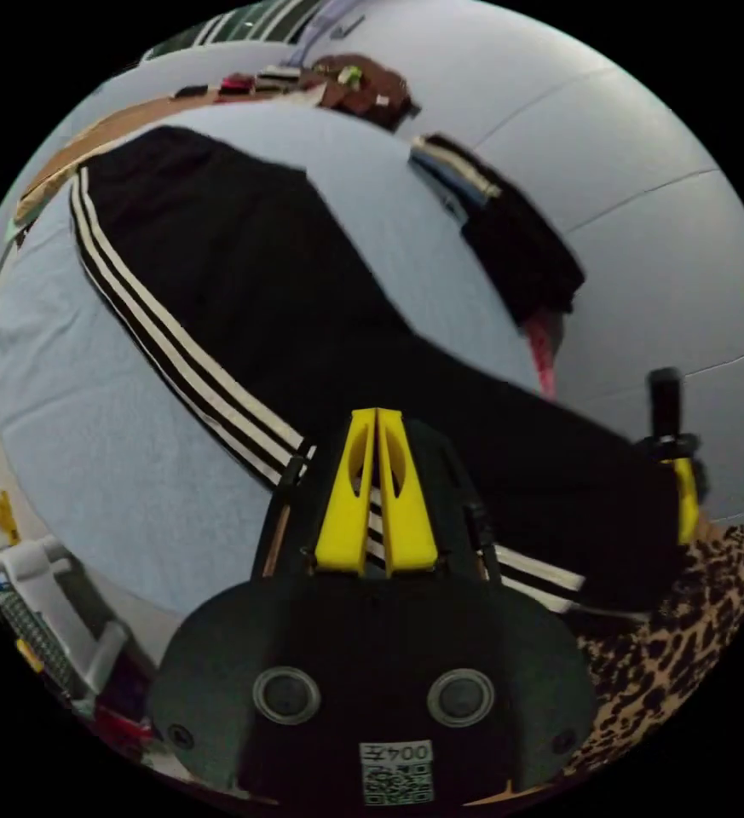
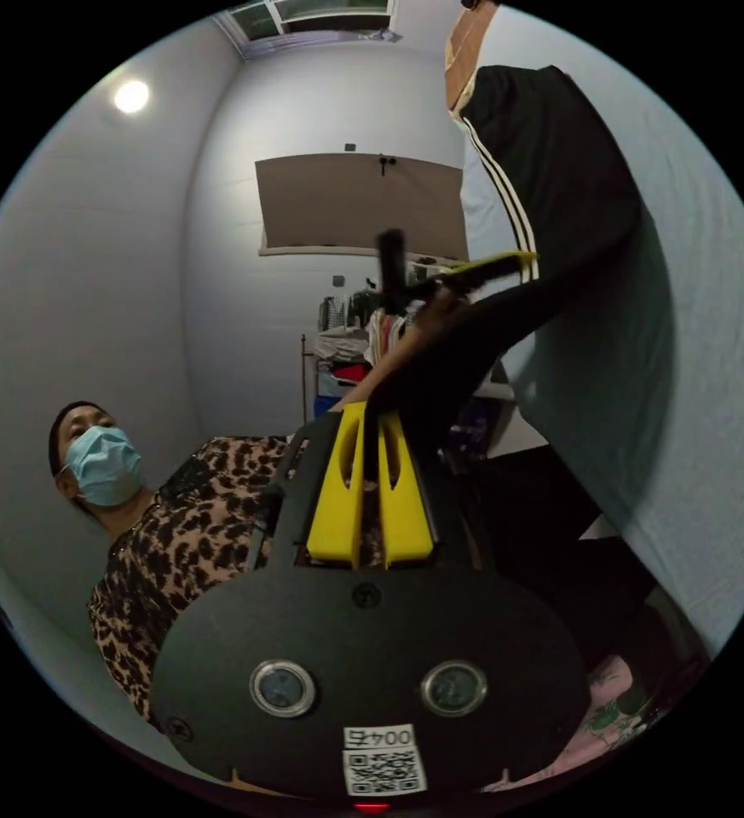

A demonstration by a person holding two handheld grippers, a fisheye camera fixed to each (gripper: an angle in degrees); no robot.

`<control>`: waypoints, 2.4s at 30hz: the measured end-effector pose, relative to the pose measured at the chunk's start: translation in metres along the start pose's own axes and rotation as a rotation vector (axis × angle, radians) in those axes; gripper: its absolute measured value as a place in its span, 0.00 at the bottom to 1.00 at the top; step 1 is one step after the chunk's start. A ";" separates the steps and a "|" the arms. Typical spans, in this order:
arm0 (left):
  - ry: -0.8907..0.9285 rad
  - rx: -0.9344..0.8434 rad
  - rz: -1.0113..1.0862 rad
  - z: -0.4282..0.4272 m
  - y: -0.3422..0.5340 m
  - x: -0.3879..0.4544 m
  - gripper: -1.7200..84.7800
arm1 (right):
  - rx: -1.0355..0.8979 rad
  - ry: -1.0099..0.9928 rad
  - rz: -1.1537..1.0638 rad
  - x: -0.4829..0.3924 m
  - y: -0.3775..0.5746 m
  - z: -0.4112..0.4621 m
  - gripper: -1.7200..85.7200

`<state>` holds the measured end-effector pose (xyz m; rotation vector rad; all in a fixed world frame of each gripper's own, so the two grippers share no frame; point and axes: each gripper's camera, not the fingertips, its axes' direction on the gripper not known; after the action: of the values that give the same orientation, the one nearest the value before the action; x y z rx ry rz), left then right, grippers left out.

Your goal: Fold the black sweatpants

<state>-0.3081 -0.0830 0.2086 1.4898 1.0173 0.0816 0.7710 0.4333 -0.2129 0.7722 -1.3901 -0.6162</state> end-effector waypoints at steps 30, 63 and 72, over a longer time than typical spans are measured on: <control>0.731 0.157 -0.355 -0.074 0.006 -0.217 0.05 | 0.278 0.476 0.213 0.054 -0.344 -0.050 0.13; 0.800 0.208 -0.573 -0.088 0.028 -0.195 0.22 | 0.361 0.209 0.356 0.149 -0.188 -0.105 0.13; 0.841 0.338 -0.648 -0.096 0.039 -0.200 0.24 | 0.374 0.265 0.377 0.127 -0.186 -0.097 0.07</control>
<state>-0.4657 -0.1256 0.3637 1.3537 2.2455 0.0739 0.8913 0.2311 -0.2807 0.8228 -1.3707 0.0438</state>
